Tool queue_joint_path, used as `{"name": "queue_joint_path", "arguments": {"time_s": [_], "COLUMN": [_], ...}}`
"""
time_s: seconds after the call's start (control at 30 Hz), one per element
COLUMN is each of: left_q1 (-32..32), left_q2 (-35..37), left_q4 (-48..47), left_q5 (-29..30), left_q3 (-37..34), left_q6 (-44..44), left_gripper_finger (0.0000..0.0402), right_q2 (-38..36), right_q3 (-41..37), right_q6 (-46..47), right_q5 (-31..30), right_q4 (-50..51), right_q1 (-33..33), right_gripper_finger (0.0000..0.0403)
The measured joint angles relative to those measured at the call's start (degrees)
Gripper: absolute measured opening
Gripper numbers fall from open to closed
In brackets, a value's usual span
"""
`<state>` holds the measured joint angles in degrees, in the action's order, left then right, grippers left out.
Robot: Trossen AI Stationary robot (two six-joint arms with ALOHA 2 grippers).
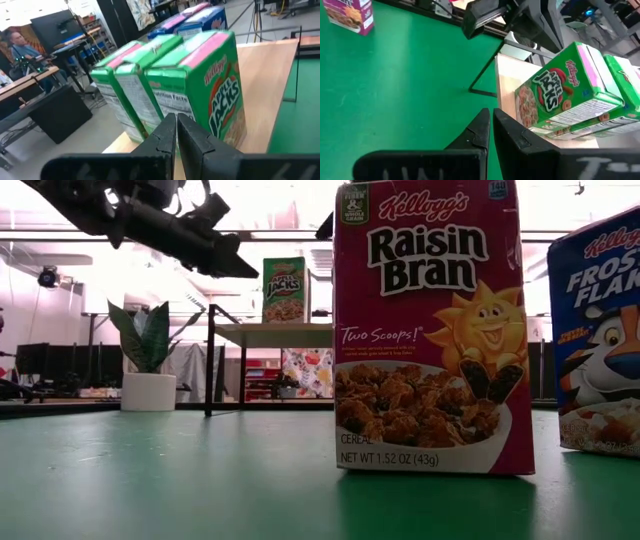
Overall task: Stack cereal on shelf
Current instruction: Put the green cereal box on the shelf aligned with the other green cereal boxes
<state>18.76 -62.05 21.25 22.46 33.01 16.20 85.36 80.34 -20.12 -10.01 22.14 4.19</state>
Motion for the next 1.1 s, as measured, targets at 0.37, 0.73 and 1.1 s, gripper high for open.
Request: {"name": "queue_joint_path", "arguments": {"time_s": [0.37, 0.73, 1.1], "left_q1": [0.1, 0.1, 0.0], "left_q2": [-3.5, -4.4, -3.5], "left_q4": [0.3, -6.4, -8.4], "left_q5": [-1.0, -1.0, -1.0], "left_q3": [2.0, 5.2, 5.7], "left_q6": [-0.3, -2.2, -2.2], "left_gripper_finger": [0.0000, 0.0000, 0.0000], "right_q2": [-0.1, -0.1, 0.0], "right_q3": [-1.2, -1.2, -1.2], "right_q6": [0.0, 0.2, 0.3], "right_q5": [0.0, -0.4, -4.2], "right_q4": [-1.2, -1.2, -3.2], "right_q1": [0.0, 0.0, 5.7], "right_gripper_finger": [0.0012, 0.0012, 0.0012]}}
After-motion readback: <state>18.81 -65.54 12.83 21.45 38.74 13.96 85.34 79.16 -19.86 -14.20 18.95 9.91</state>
